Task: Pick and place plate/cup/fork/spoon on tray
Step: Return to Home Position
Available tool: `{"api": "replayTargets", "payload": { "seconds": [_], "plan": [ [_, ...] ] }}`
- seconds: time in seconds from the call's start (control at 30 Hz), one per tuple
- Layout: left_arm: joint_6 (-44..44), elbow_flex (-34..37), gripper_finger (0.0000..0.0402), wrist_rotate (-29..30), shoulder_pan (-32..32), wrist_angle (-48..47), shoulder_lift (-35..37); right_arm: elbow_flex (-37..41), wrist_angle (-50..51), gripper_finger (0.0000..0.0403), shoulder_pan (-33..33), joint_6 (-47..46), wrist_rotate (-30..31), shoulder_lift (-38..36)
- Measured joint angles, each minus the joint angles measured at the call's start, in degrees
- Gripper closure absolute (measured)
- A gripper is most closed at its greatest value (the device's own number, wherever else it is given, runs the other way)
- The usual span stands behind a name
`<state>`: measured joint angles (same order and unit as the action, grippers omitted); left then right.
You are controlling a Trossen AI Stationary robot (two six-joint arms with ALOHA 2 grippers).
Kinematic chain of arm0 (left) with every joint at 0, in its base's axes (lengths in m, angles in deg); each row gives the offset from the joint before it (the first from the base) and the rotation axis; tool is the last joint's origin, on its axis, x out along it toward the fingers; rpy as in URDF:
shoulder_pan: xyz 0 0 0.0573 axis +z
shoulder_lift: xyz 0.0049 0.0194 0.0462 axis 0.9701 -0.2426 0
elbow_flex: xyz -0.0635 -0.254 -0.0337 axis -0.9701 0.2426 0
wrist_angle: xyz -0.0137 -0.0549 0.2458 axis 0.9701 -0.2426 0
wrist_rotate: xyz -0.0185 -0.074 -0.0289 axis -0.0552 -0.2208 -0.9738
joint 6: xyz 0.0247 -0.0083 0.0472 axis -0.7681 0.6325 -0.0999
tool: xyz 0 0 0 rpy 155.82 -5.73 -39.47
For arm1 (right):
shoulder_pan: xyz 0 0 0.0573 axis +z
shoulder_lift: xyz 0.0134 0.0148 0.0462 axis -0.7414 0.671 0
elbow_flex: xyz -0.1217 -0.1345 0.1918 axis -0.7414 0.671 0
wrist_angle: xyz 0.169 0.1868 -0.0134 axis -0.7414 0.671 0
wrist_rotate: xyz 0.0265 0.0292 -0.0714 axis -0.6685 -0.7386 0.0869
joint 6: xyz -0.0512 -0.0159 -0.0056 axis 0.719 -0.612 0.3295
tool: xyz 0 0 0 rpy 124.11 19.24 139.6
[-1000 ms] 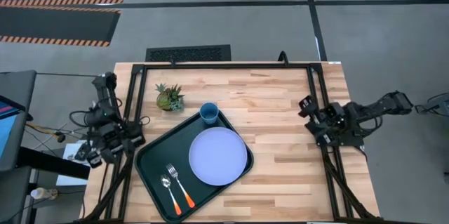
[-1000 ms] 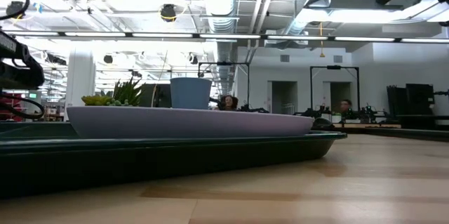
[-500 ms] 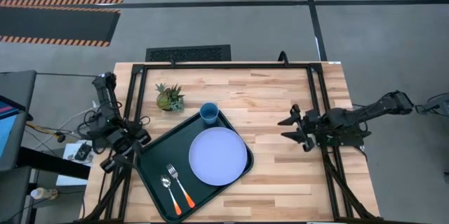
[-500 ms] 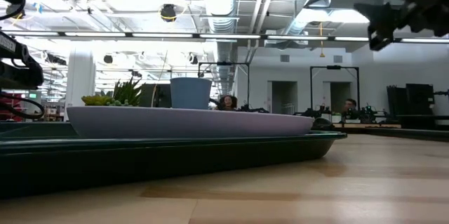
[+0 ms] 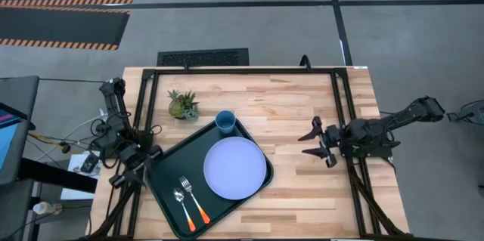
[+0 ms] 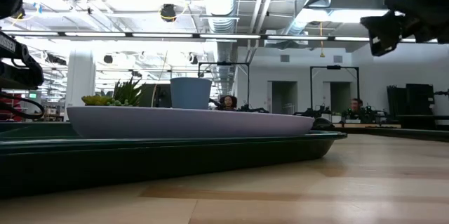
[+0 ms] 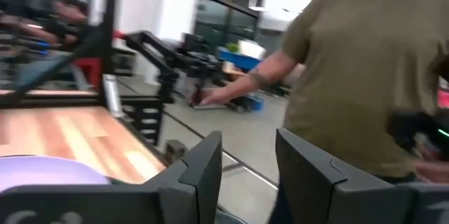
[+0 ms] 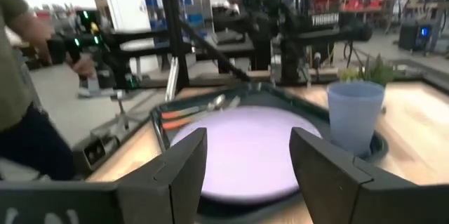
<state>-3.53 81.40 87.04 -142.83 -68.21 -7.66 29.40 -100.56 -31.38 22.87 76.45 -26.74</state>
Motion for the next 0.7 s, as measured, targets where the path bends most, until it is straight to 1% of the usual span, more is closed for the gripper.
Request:
{"api": "replayTargets", "payload": {
  "seconds": [0.17,0.33,0.4,0.7],
  "plan": [
    [-0.83,0.02,0.0278,-7.54,0.00,-2.72,-0.02,0.02,4.66,0.0175,-0.01,-0.02,0.01,0.00],
    [-7.09,0.04,0.0278,-14.10,0.00,-5.90,0.00,0.02,9.39,0.0175,-0.01,-0.04,0.04,0.00],
    [-7.44,0.04,0.0278,-15.30,0.00,-6.56,-0.30,0.04,11.24,0.0175,-0.01,-0.03,0.05,0.00],
    [-6.58,0.08,0.0278,-15.05,0.00,-6.31,-0.42,0.05,17.58,0.0175,-0.01,-0.05,0.08,0.00]
  ]
}}
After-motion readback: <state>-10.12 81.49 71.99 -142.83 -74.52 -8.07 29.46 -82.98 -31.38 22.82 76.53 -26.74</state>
